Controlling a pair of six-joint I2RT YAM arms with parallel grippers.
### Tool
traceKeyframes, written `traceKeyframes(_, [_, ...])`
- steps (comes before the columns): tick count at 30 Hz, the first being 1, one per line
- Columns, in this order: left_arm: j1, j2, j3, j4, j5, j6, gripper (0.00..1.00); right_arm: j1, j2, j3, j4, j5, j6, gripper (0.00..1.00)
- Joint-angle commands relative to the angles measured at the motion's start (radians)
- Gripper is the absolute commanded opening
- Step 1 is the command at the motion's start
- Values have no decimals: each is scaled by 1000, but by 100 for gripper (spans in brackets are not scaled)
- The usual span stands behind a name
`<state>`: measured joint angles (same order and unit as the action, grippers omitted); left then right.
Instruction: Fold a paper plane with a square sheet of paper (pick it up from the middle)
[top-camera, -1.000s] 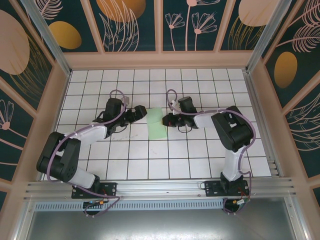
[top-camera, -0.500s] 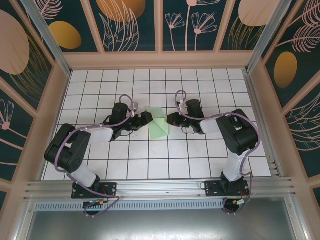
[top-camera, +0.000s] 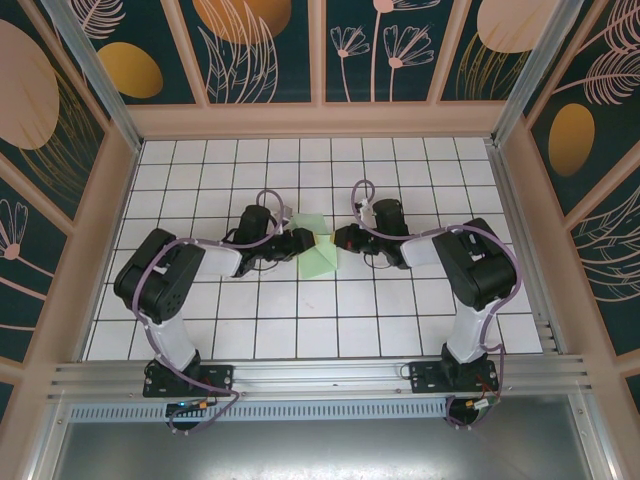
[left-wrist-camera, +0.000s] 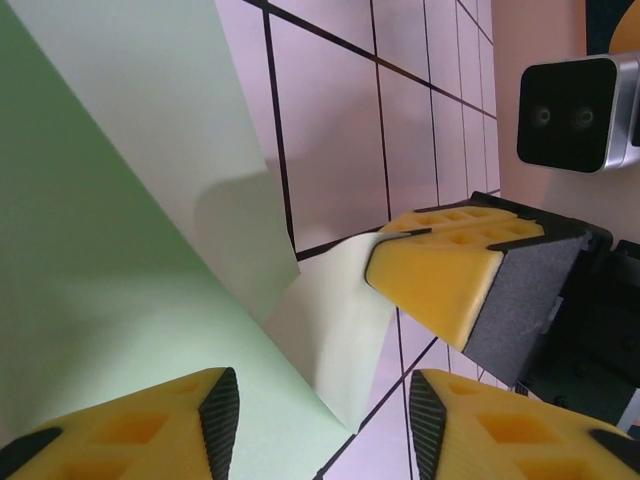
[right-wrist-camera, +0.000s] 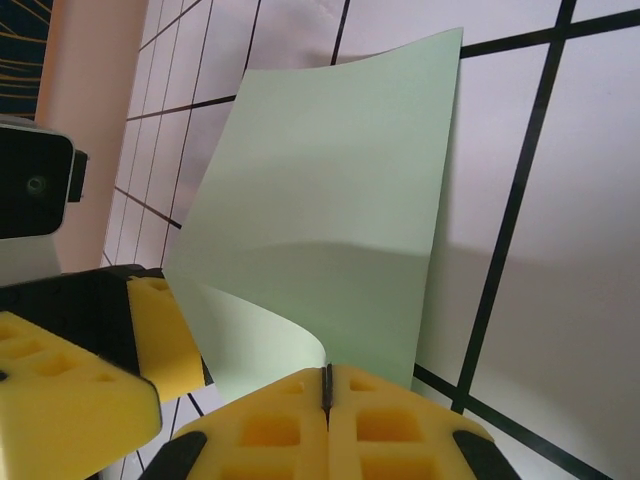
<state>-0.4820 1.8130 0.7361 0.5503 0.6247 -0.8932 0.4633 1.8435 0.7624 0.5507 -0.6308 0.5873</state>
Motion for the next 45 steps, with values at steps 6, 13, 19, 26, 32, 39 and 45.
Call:
traceKeyframes(6, [-15, 59, 50, 54, 16, 41, 42, -18, -66, -20, 27, -34, 50, 20])
traceKeyframes(13, [-19, 87, 49, 91, 12, 58, 32, -34, -191, -36, -69, 69, 81, 53])
traceKeyframes(19, [-19, 97, 51, 84, -18, 78, 22, -51, -320, -62, -163, 192, 66, 61])
traceKeyframes(26, [-20, 35, 85, -54, -109, 153, 7, -78, -461, -89, -275, 338, 41, 70])
traceKeyframes(32, [-19, -88, 227, -491, -322, 331, 4, -94, -576, -75, -382, 377, -40, 89])
traceKeyframes(39, [-22, -214, 399, -860, -569, 449, 4, -115, -688, -95, -434, 476, -75, 99])
traceKeyframes(45, [-33, -236, 545, -1080, -858, 497, 3, -120, -696, -95, -477, 514, -84, 99])
